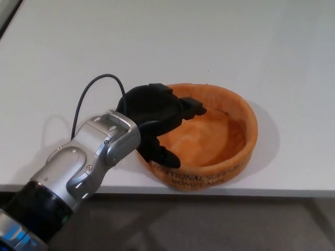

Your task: A soft plate is kept in the center of the table close to the robot and the robot uses its left hand to pick up the plate, turns it upside down and places it back on the table

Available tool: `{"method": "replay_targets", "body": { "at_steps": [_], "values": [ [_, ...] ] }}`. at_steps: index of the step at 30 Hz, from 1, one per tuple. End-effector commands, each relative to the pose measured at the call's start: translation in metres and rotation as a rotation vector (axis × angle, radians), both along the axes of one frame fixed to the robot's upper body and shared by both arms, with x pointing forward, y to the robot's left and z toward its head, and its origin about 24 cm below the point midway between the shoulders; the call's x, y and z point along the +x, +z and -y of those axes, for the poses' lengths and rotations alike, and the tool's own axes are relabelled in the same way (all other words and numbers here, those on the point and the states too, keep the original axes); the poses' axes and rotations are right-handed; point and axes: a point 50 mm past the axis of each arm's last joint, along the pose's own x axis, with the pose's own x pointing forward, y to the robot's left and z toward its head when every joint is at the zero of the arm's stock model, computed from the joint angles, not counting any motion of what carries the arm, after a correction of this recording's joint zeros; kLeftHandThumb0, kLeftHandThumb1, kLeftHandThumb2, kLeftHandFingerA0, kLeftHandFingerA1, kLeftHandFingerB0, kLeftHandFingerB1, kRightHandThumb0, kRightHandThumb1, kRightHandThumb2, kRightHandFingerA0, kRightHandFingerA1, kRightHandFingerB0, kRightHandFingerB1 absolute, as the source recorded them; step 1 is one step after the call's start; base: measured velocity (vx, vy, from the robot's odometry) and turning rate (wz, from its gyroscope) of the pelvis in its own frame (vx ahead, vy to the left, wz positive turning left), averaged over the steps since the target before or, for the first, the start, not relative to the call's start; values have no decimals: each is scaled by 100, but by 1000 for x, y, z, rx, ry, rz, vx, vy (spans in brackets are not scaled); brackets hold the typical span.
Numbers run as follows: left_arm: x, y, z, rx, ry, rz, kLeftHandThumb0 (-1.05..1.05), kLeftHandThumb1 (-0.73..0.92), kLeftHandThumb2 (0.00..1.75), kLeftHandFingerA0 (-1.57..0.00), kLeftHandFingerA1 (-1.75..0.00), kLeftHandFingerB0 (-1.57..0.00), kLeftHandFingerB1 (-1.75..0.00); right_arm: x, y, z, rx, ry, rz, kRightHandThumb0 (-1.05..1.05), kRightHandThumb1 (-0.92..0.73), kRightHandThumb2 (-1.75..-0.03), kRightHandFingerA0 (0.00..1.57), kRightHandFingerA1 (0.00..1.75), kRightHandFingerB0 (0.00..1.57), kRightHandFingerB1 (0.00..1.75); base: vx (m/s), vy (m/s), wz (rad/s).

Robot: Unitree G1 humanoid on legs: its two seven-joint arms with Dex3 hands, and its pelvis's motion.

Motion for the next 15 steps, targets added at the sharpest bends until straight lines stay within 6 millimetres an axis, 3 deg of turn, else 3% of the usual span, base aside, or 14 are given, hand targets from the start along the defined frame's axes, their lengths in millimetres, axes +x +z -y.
{"method": "replay_targets", "body": {
  "at_steps": [1, 6, 15],
  "values": [
    [1, 4, -3, 46, -20, 8, -90, 64, 61, -27, -36, -26, -29, -1, 2, 4, 10, -33, -19, -73, -92, -72, 22, 37, 9, 22, 0, 0, 0],
    [-1, -2, -5, 161, -79, -11, -95, 66, 61, -29, -35, -29, -29, 1, 3, 4, 3, -23, -15, -74, -92, -73, 20, 37, 7, 21, 0, 0, 0],
    [-10, -15, -4, 214, -127, -50, -93, 66, 61, -29, -36, -27, -29, 2, 2, 4, -6, -26, -22, -72, -92, -74, 21, 37, 7, 21, 0, 0, 0]
  ]
}}
